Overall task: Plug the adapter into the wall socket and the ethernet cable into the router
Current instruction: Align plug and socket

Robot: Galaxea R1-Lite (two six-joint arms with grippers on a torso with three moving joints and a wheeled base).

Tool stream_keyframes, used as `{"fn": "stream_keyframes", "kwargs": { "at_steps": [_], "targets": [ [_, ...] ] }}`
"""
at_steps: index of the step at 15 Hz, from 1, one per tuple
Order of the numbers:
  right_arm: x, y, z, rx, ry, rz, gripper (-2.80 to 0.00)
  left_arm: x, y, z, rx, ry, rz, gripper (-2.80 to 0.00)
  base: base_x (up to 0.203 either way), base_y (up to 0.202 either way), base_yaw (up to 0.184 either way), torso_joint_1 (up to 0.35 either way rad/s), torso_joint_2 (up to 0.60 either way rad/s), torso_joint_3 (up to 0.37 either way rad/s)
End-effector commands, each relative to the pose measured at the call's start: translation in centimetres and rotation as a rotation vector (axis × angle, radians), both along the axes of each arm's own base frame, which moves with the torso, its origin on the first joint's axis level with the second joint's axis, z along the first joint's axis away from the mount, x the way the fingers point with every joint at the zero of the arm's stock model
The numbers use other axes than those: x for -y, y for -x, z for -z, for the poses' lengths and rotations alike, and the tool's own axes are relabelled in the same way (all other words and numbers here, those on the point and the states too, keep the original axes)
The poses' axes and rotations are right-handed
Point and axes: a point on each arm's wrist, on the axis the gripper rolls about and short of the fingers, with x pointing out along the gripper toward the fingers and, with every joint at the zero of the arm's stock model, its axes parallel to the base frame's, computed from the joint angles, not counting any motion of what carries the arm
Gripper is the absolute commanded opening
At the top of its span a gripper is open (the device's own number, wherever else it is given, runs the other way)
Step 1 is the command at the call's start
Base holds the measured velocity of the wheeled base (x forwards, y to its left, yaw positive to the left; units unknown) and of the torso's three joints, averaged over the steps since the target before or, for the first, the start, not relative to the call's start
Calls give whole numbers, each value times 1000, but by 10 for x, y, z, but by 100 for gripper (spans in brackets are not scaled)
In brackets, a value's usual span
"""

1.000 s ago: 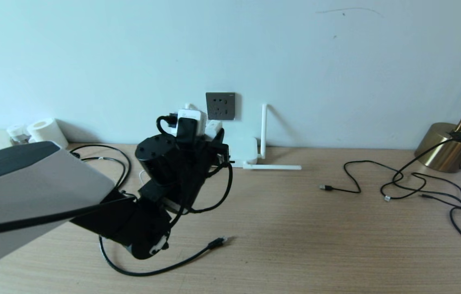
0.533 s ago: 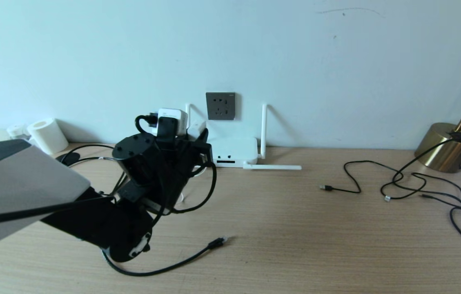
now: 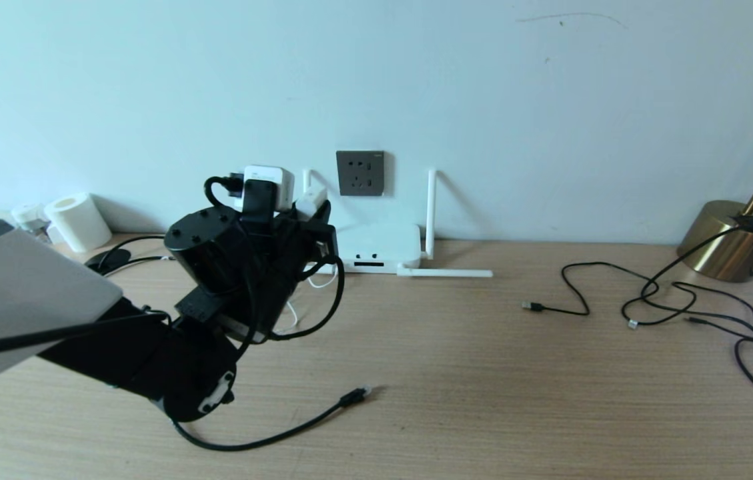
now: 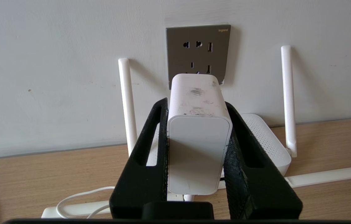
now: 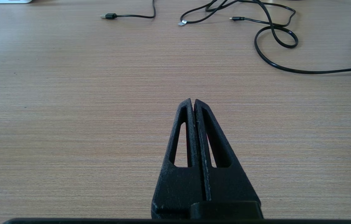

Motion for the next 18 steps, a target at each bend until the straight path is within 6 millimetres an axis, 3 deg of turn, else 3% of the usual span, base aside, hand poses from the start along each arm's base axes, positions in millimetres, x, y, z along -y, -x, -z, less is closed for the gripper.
{"fn": "stream_keyframes", "kwargs": {
  "at_steps": [1,8,14,18],
  "targets": [
    [0,0,0,0,0,0,-280,0,-1,1,4,2,-3,-280,0,0,0,0,0,0],
    [0,0,0,0,-1,0,-280,-3,4,4,-2,-11,19,-280,0,0,0,0,0,0],
    [0,0,0,0,-2,0,-280,-5,3,3,5,-4,14,-280,-1,-165,2,2,4,3],
    [0,0,0,0,0,0,-280,-28,-9,4,9,-21,-39,-280,0,-47,-1,0,0,1]
  ]
}}
